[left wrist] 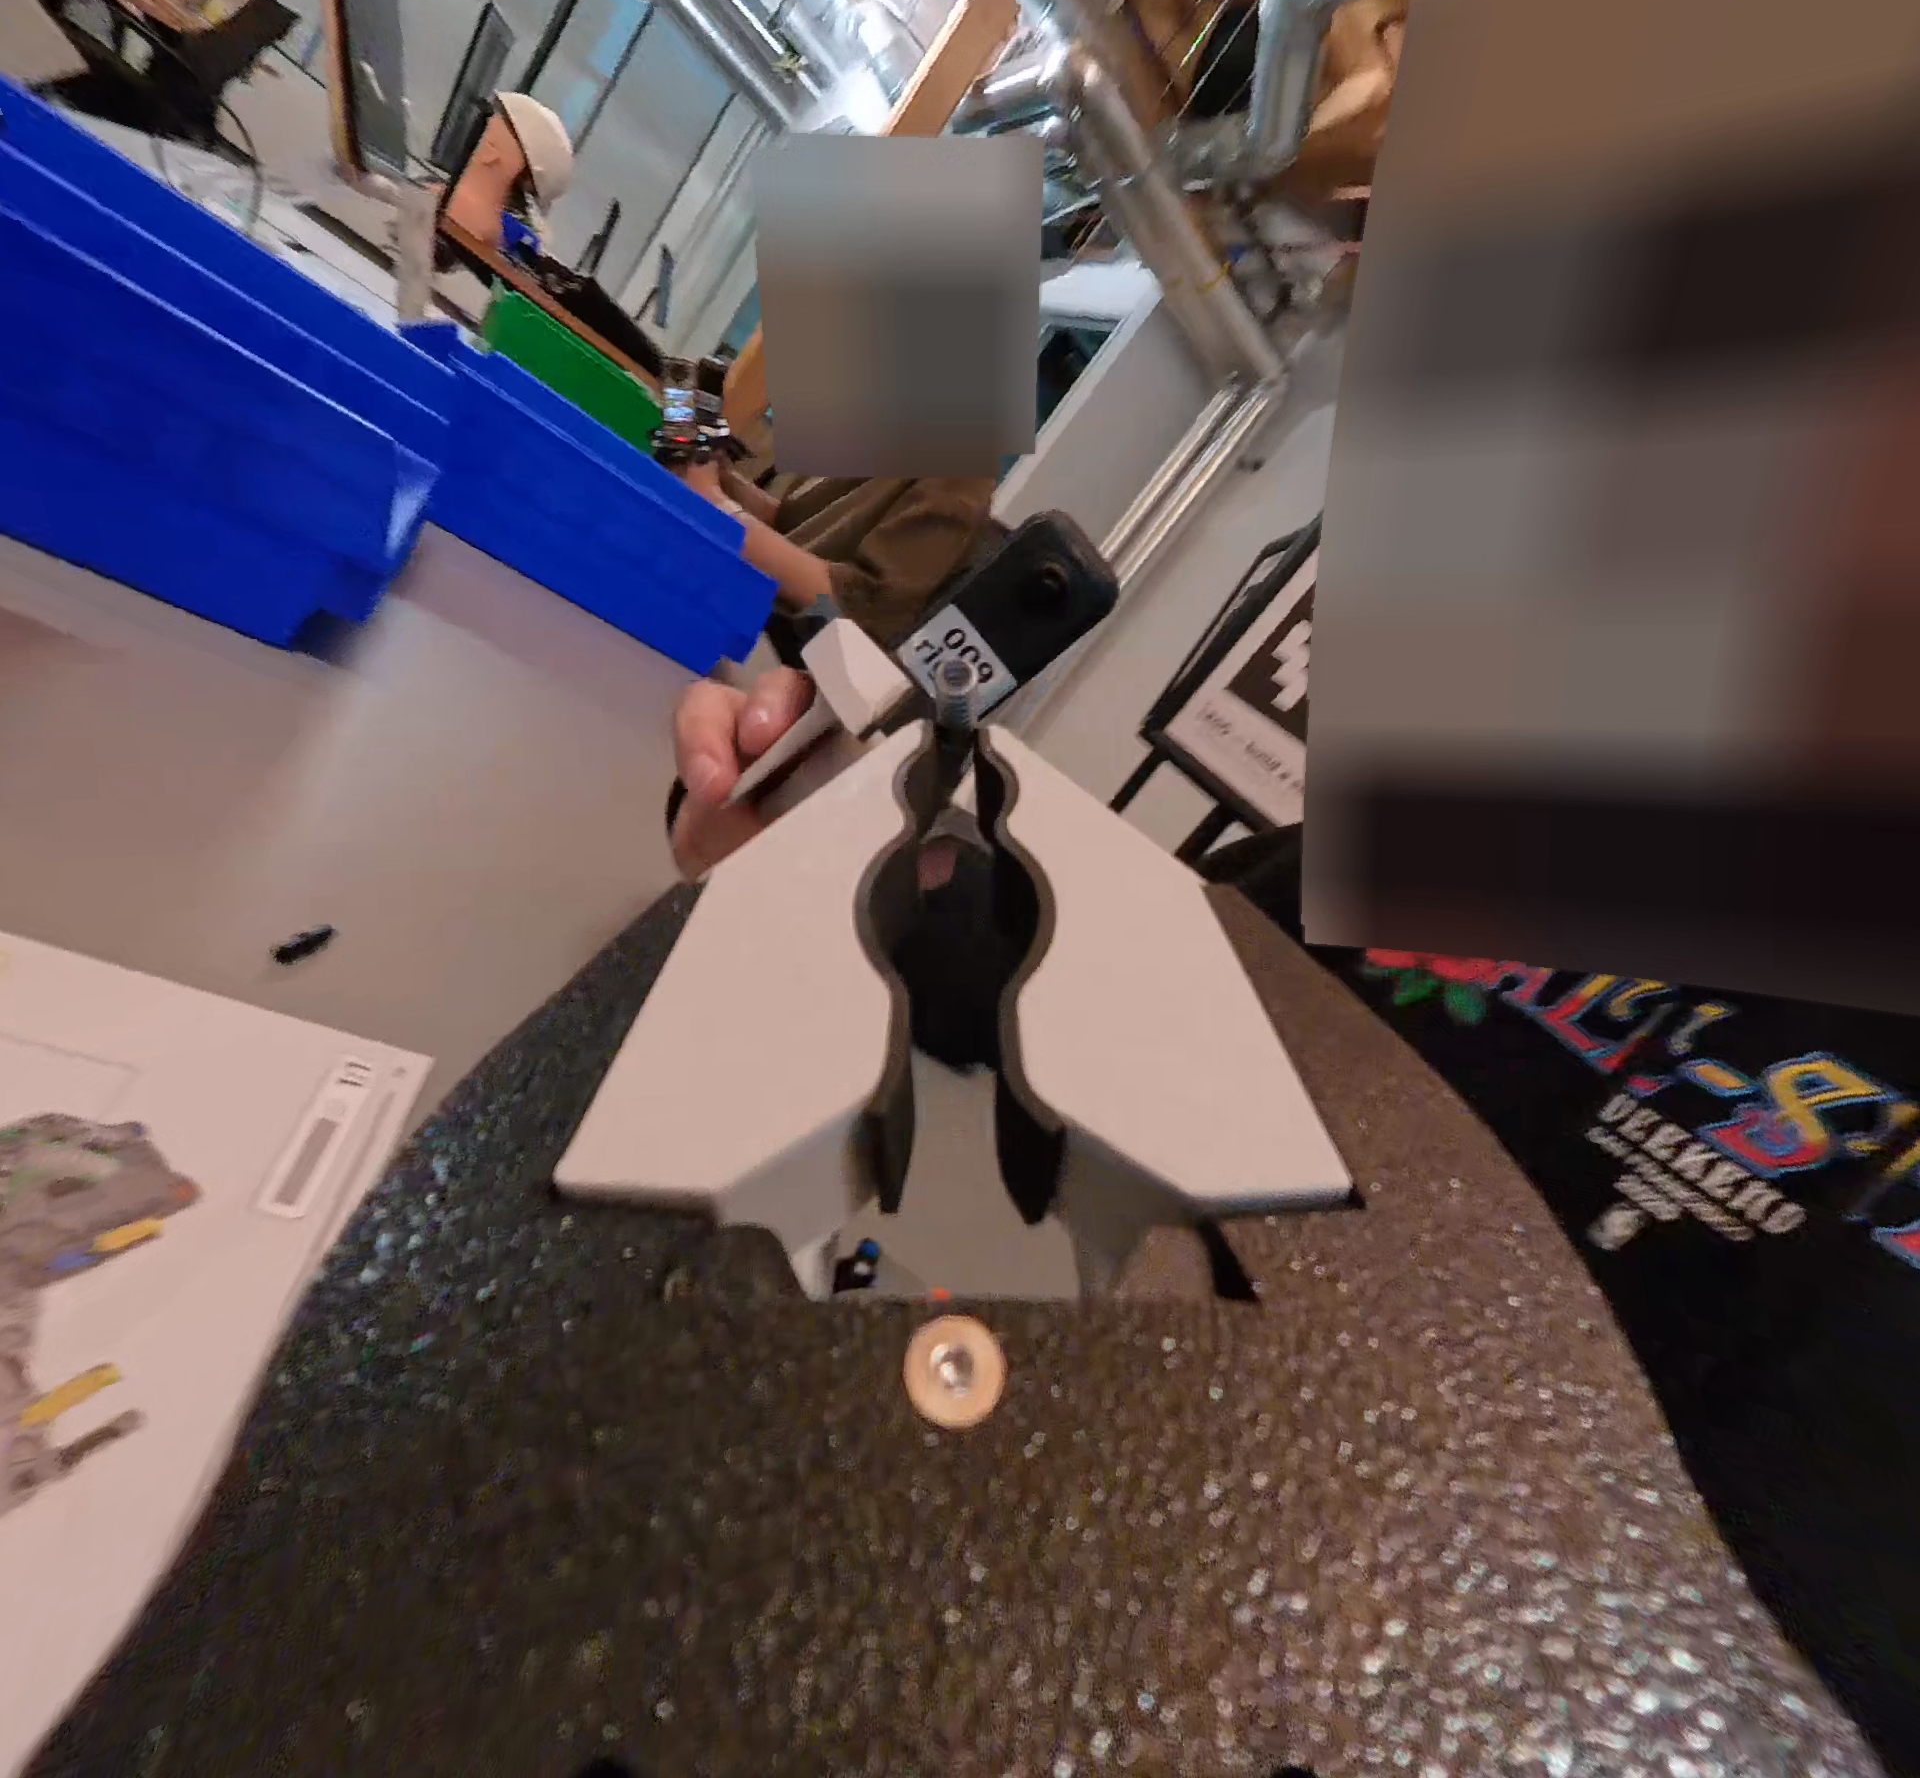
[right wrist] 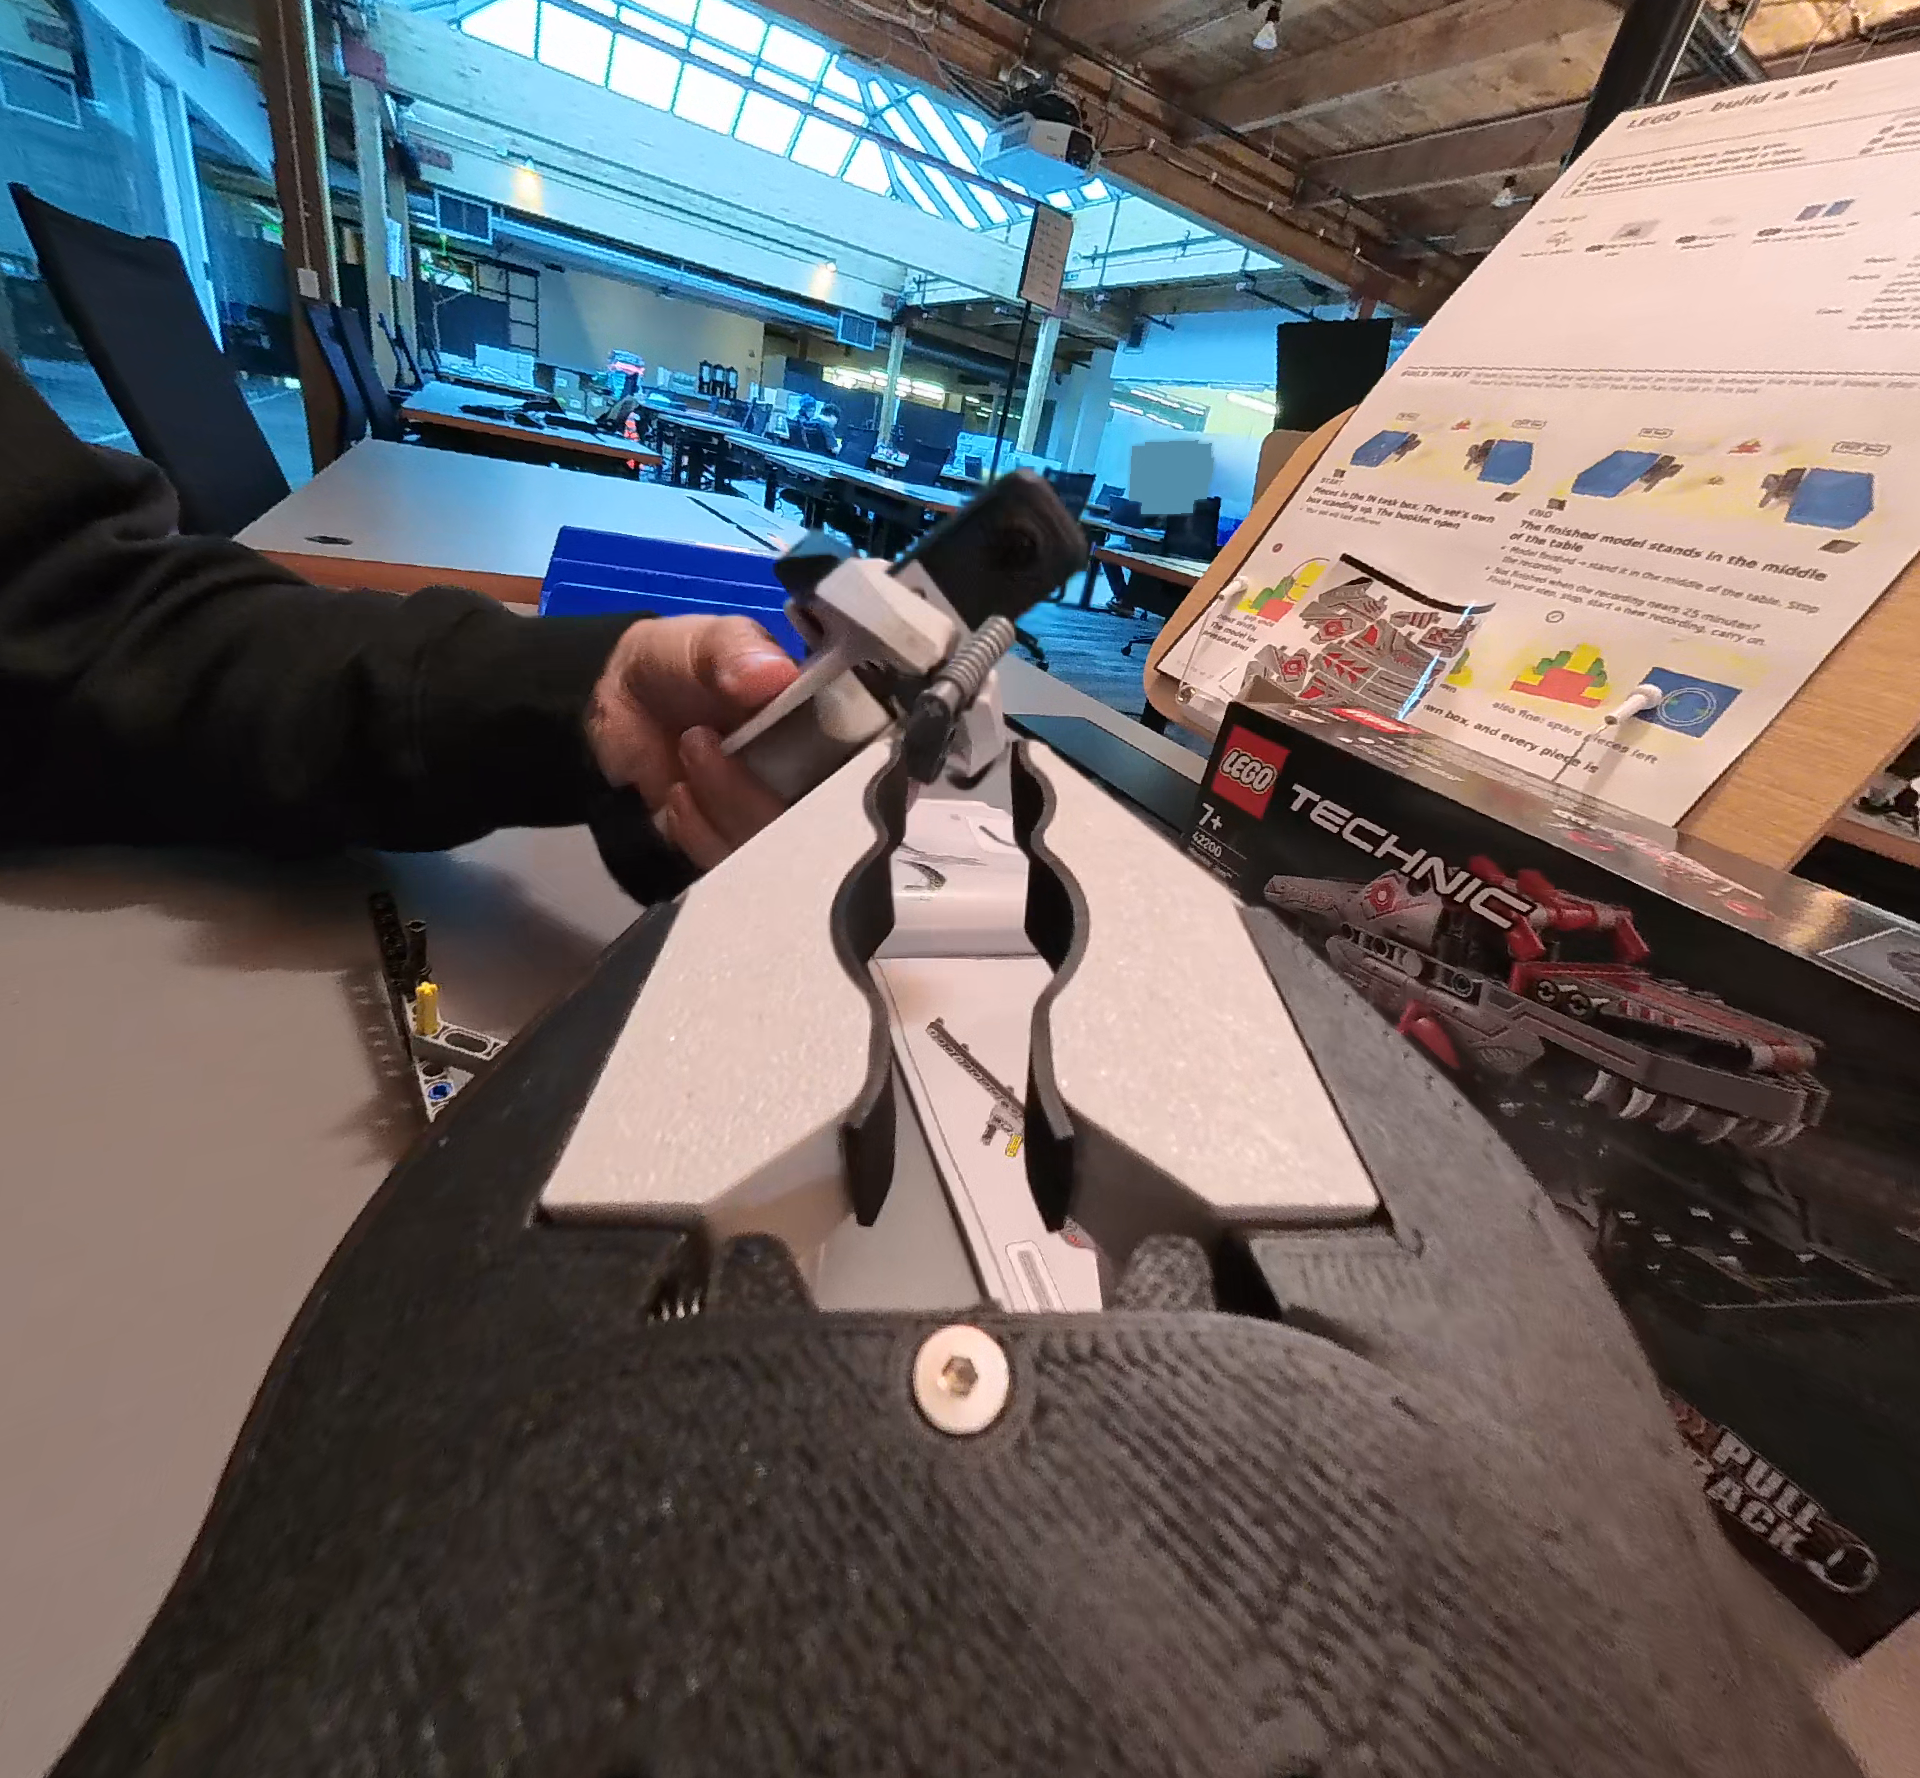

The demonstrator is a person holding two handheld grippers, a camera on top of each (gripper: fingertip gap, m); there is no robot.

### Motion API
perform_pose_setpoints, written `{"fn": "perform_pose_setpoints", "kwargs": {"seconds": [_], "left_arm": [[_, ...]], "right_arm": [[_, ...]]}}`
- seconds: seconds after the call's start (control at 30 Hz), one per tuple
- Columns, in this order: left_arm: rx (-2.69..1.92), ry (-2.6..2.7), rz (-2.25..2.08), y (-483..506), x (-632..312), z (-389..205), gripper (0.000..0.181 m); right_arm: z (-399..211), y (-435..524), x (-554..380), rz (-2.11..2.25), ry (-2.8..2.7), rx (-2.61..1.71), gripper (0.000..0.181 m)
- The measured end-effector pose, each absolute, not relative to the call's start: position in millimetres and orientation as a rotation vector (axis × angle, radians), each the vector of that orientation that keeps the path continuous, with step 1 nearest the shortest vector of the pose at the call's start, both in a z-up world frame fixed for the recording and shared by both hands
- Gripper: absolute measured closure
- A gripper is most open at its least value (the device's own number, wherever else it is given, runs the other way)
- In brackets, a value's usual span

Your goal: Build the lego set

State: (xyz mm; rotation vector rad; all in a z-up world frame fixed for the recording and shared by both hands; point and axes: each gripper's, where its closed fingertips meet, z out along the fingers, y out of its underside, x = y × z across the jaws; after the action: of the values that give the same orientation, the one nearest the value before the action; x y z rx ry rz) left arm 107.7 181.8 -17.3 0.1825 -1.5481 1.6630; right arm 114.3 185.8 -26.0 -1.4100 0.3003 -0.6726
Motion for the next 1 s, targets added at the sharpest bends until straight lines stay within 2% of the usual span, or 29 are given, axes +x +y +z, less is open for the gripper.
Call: {"fn": "perform_pose_setpoints", "kwargs": {"seconds": [0.03, 0.2, 0.3, 0.5, 0.8, 1.0], "left_arm": [[0.165, -1.591, 1.692, 181, 108, -17, 0.179], [0.068, -1.863, 1.793, 179, 109, -24, 0.178], [-0.040, -2.164, 1.862, 178, 118, -37, 0.178], [-0.408, -2.809, 1.892, 179, 135, -56, 0.177], [-0.744, -3.117, 1.694, 179, 132, -73, 0.177], [-0.771, -3.105, 1.490, 185, 126, -97, 0.181]], "right_arm": [[-26, 186, 114, -0.672, 0.299, -1.409, 0.164], [-29, 186, 115, -0.674, 0.300, -1.419, 0.167], [-33, 186, 117, -0.664, 0.308, -1.440, 0.162], [-35, 188, 117, -0.714, 0.283, -1.464, 0.165], [-55, 193, 124, -0.820, 0.254, -1.594, 0.164], [-76, 191, 125, -0.744, 0.275, -1.726, 0.176]]}}
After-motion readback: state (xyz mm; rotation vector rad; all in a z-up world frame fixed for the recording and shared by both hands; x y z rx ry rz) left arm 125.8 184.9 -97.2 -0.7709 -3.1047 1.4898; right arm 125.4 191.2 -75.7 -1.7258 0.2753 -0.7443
